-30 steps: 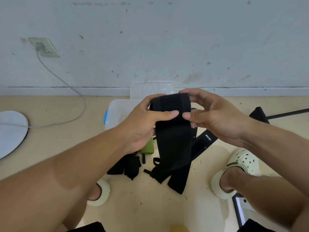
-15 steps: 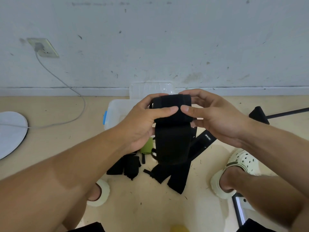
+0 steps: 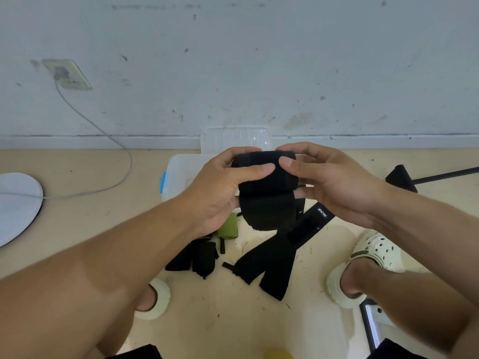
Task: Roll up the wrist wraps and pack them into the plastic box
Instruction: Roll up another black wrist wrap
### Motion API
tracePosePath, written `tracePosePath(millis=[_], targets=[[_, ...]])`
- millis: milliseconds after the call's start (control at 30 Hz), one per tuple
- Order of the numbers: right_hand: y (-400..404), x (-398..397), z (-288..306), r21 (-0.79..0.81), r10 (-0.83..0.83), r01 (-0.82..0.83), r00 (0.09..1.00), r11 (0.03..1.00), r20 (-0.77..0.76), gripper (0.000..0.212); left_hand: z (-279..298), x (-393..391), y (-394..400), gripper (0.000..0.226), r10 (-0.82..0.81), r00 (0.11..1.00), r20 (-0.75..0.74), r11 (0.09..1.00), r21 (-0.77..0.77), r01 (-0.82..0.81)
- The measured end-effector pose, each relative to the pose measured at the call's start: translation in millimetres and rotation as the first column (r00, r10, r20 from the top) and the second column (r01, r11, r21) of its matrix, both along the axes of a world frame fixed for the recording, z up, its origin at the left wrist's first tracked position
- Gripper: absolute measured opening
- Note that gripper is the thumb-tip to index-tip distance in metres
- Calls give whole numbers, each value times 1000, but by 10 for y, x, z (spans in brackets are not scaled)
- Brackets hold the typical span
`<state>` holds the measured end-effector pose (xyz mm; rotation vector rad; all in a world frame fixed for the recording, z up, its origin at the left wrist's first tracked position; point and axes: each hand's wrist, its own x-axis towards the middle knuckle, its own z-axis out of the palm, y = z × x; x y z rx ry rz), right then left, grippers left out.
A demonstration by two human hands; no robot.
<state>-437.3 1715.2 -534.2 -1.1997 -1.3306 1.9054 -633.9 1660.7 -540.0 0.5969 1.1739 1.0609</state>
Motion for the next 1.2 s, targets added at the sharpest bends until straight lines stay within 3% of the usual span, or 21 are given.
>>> tracePosePath(millis=[200, 467, 600, 700, 933, 1100, 1200], targets=[[-32, -2, -2, 105, -15, 8, 998, 994, 63, 35, 24, 21, 10, 41, 22, 999, 36, 999, -42, -20], [-12, 8, -18, -103, 75, -72, 997, 992, 21, 45, -37, 6, -12, 40, 18, 997, -80, 1000, 26, -16], [-17, 6, -27, -72, 35, -34, 999, 997, 14, 47, -10, 16, -17, 50, 8, 1000, -24, 1000, 19, -8], [-29, 2, -38, 3, 28, -28, 999, 1000, 32, 49, -6, 12, -7, 41, 17, 1000, -11, 1000, 2, -17], [-30, 7, -60, -82, 77, -75, 997, 994, 19, 49, -15, 1, -13, 50, 32, 998, -58, 999, 28, -30], [-66, -7, -61, 113, 24, -36, 994, 993, 104, 46, 3, -1, 3, 43, 35, 999, -17, 999, -24, -35], [-62, -1, -48, 95, 32, -41, 995, 995, 89, 51, -10, 2, 6, 40, 44, 999, -16, 998, -37, -45]])
